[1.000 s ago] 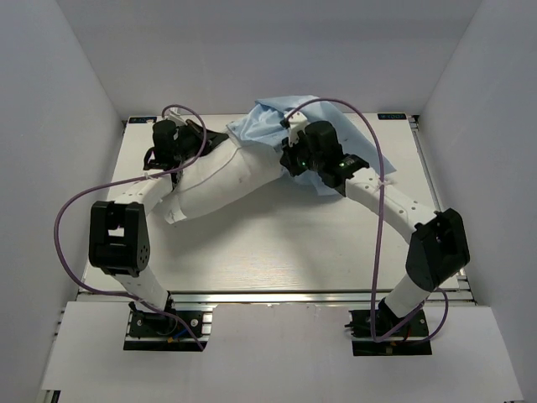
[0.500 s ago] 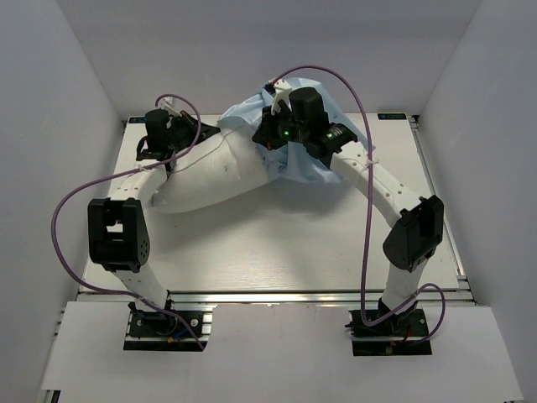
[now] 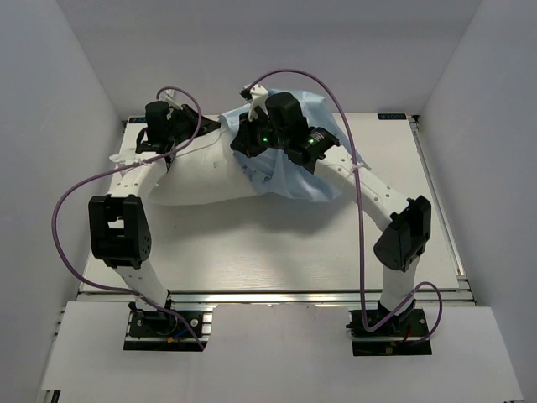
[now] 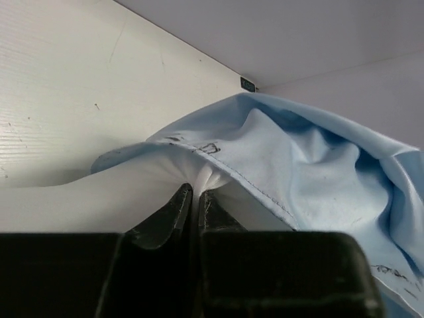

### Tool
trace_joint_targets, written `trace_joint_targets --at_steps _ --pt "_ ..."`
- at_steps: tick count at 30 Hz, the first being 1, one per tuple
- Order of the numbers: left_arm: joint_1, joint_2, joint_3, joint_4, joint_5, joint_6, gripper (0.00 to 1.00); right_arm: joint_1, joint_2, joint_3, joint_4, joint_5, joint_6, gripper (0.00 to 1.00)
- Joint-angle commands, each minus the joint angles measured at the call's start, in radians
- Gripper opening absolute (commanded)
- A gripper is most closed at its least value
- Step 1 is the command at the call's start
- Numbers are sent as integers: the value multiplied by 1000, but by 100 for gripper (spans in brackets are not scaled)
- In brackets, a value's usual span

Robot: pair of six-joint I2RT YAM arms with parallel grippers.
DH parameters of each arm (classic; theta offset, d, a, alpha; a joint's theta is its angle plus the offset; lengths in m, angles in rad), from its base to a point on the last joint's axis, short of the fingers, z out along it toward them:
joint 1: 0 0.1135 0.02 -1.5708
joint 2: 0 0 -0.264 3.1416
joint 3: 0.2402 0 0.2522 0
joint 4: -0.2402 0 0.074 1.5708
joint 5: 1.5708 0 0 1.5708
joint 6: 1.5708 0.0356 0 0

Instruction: Put the pillow into the pillowcase

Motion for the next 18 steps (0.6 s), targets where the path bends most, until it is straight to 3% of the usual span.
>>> trace_joint_targets --at_steps 1,2,5,10,15,18 --pt "-50 -47 80 14 16 2 21 27 -56 11 195 -22 31 0" --pt "-50 -51 94 -9 7 19 36 16 -61 -41 198 6 32 0" --pt "-35 -76 106 -32 -15 44 57 -42 -53 -112 204 67 41 0" --pt "16 -108 178 -120 -17 110 66 -149 -9 -172 222 139 -12 0" --pt "27 -159 294 -279 -90 324 70 -208 17 -168 230 173 -26 0" --pt "27 -254 262 -341 -137 453 73 -228 51 -131 230 181 -35 0"
